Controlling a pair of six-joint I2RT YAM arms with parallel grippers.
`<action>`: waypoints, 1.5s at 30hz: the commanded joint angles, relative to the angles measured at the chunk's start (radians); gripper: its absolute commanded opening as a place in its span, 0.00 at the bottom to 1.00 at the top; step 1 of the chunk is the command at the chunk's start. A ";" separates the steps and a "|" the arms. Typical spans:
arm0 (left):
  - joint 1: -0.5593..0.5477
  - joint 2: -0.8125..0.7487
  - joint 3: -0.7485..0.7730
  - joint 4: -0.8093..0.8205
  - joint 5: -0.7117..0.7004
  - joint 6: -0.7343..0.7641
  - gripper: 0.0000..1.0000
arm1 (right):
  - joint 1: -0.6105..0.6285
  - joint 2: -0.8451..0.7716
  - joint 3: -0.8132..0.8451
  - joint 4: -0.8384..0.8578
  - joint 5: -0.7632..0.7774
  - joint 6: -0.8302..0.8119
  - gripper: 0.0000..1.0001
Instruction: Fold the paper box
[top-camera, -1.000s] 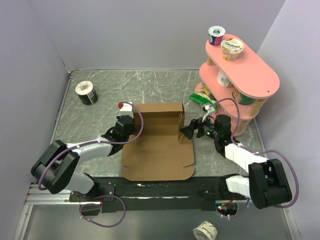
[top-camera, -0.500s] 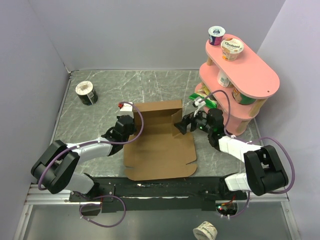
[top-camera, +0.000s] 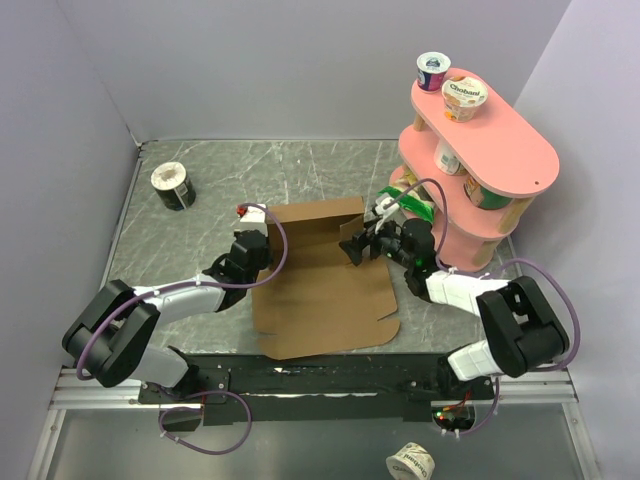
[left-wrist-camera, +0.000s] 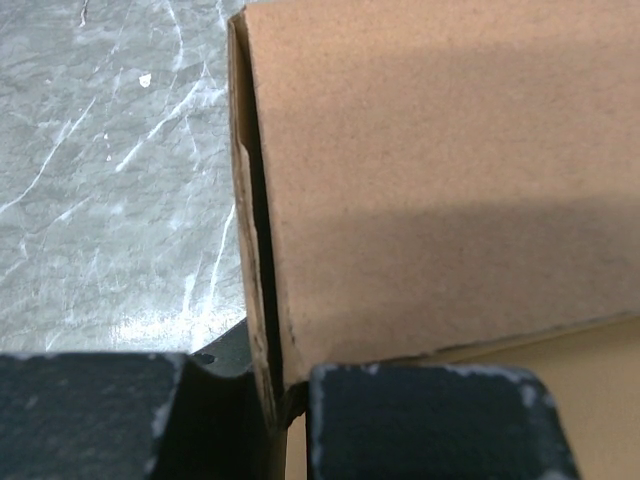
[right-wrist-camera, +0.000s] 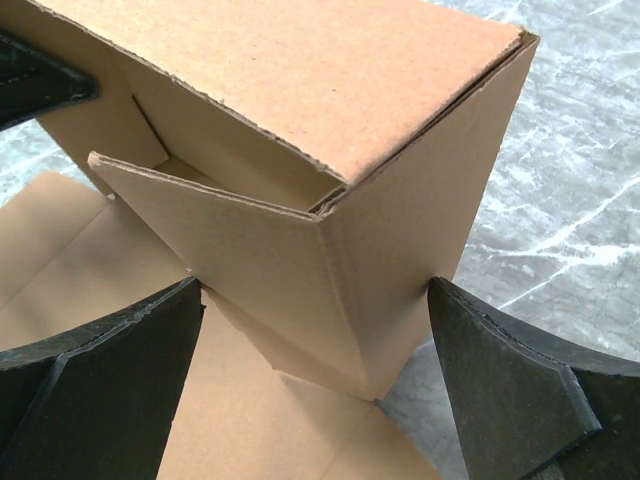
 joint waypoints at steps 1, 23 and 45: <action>-0.007 0.008 0.005 -0.018 0.067 0.010 0.08 | 0.006 0.025 0.060 0.087 0.051 -0.038 1.00; -0.010 -0.006 -0.023 0.021 0.153 0.056 0.06 | 0.006 0.154 0.154 0.193 0.128 -0.002 0.64; -0.020 0.003 0.020 -0.036 0.129 0.019 0.06 | 0.074 0.226 0.188 0.254 0.450 0.120 0.01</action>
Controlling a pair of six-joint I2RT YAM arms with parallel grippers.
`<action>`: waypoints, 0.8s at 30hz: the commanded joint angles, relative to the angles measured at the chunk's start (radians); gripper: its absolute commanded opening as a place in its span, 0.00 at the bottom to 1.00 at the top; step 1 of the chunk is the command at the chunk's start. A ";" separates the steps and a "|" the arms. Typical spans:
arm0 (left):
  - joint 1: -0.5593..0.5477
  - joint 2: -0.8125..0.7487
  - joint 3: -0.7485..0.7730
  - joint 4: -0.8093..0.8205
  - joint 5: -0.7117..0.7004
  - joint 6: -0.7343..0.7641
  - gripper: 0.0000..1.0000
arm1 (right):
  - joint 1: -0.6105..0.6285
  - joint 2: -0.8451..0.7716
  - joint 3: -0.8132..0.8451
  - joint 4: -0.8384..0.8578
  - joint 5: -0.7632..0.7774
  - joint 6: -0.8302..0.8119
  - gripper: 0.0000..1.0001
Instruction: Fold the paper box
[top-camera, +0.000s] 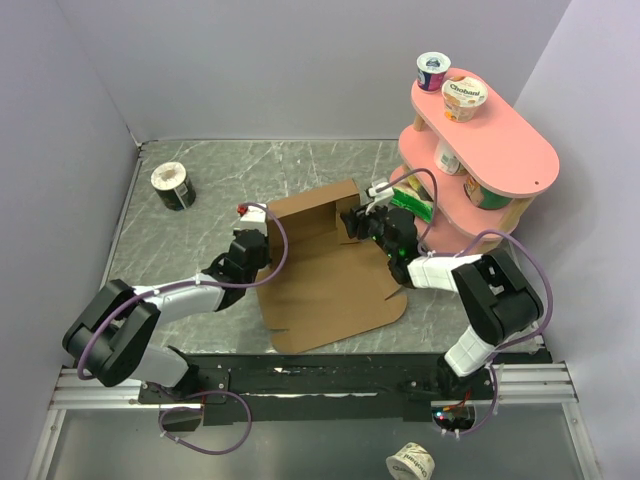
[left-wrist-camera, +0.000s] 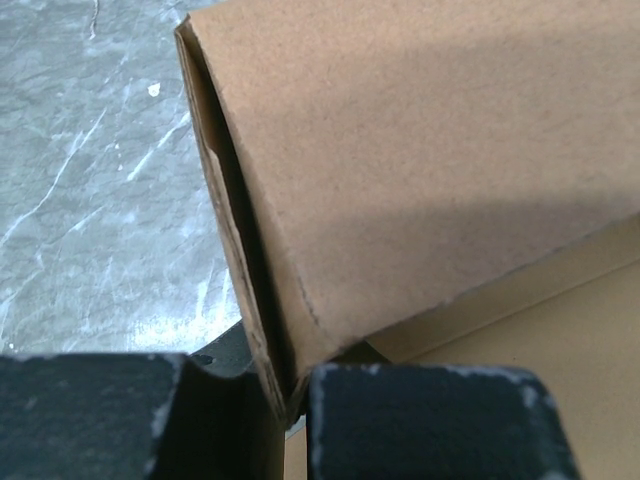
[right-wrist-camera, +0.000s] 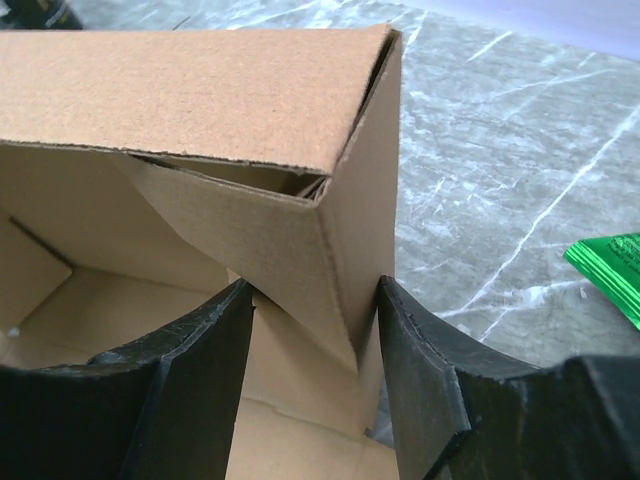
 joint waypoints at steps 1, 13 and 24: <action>-0.028 -0.002 0.024 -0.052 0.113 -0.035 0.06 | 0.035 0.022 0.046 0.109 0.225 0.049 0.00; -0.016 -0.045 0.044 -0.080 0.208 -0.012 0.05 | 0.030 0.010 0.029 0.123 0.123 0.007 0.69; -0.010 -0.088 0.020 -0.075 0.252 -0.007 0.05 | -0.034 0.010 0.060 0.051 -0.075 -0.019 0.98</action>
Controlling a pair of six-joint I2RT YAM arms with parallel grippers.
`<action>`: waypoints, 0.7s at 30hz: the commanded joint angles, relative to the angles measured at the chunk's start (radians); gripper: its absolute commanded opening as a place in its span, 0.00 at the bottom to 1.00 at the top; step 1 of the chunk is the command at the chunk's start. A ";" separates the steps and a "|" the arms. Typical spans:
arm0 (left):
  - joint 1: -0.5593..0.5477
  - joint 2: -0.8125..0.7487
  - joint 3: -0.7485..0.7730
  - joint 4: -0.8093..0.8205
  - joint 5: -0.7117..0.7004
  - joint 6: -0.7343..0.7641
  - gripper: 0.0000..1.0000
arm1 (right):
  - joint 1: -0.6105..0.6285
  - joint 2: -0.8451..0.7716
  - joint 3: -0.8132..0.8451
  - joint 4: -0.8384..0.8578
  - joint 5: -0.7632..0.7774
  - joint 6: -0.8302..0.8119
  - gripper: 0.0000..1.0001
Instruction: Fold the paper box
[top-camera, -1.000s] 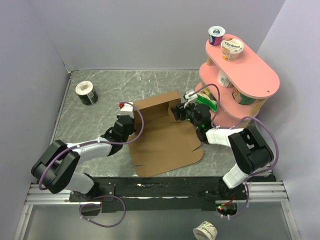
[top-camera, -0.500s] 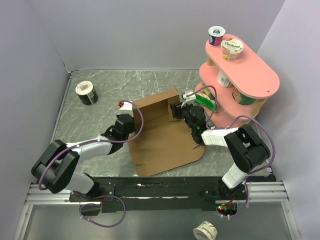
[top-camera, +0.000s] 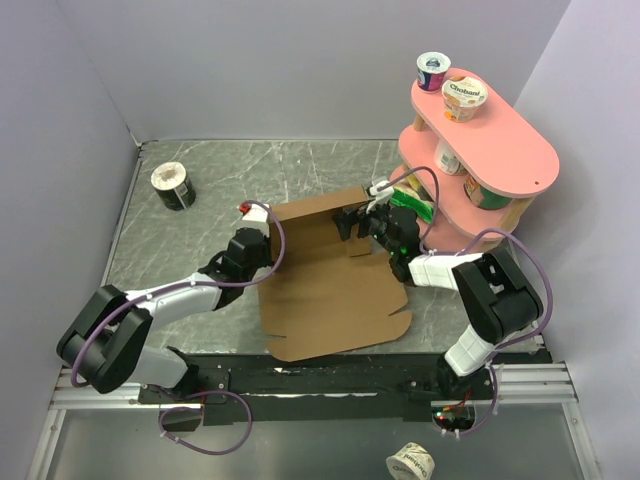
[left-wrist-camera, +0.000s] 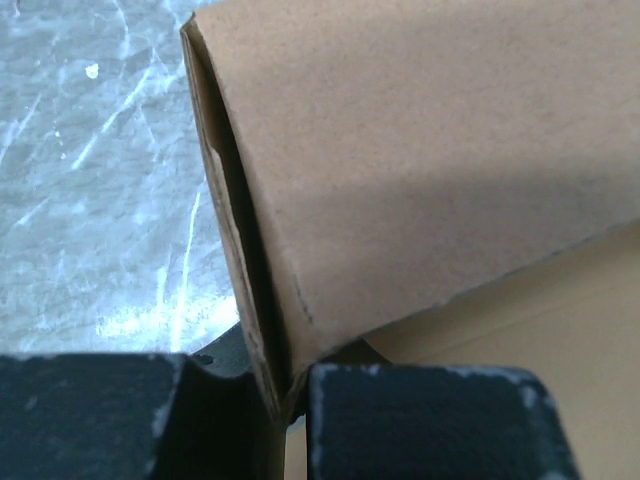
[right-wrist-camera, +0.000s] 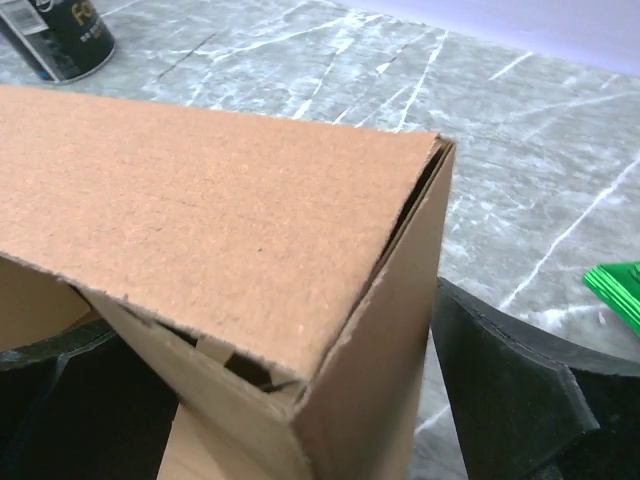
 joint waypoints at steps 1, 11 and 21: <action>-0.013 -0.055 -0.003 0.019 0.145 0.014 0.05 | -0.027 -0.003 0.048 0.023 -0.011 -0.025 0.94; 0.027 -0.082 -0.009 0.013 0.248 -0.004 0.05 | -0.035 -0.050 -0.004 -0.006 -0.028 -0.027 0.29; 0.042 -0.058 0.017 -0.027 0.284 -0.013 0.05 | -0.035 -0.073 -0.027 -0.007 -0.035 0.007 0.62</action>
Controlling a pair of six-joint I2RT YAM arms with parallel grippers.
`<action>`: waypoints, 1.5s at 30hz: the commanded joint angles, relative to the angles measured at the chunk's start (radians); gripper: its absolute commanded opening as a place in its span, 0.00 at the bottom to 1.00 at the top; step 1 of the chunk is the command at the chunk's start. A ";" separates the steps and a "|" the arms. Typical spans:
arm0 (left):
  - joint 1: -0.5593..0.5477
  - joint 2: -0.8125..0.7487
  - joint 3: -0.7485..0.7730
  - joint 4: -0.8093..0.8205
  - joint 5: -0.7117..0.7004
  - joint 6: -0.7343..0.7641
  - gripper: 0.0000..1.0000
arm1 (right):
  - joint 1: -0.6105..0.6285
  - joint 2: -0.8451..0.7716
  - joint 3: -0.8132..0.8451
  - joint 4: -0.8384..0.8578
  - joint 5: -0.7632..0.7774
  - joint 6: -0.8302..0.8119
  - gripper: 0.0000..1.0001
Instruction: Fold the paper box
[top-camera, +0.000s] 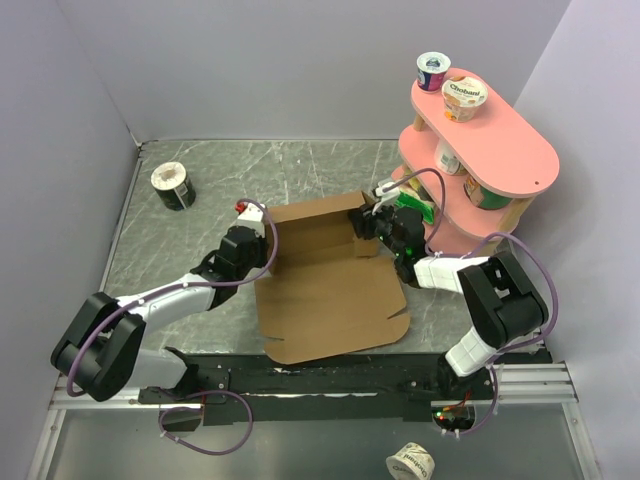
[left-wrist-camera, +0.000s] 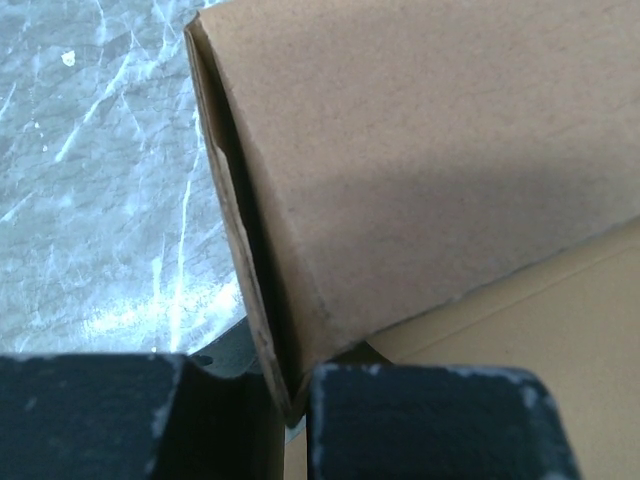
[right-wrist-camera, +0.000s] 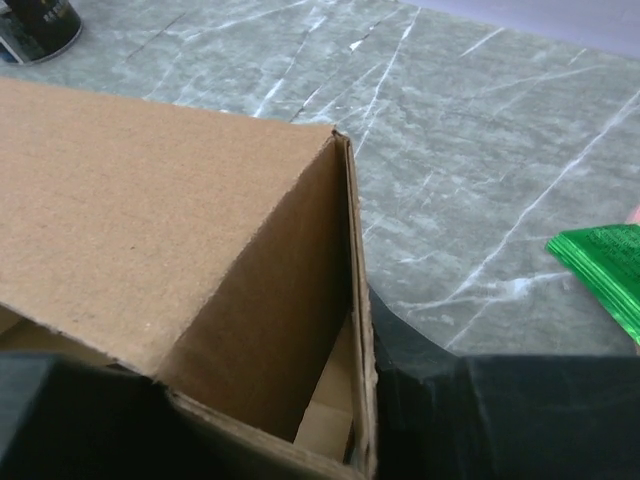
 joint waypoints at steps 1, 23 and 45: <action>-0.006 0.001 0.035 0.009 0.168 -0.027 0.05 | -0.001 -0.053 0.001 0.020 -0.041 0.026 0.74; 0.139 0.032 0.074 -0.038 0.303 -0.039 0.04 | -0.150 -0.541 -0.036 -0.436 -0.633 0.094 1.00; 0.172 0.032 0.043 0.006 0.334 -0.051 0.03 | -0.343 -0.586 -0.077 -0.229 -0.883 0.407 1.00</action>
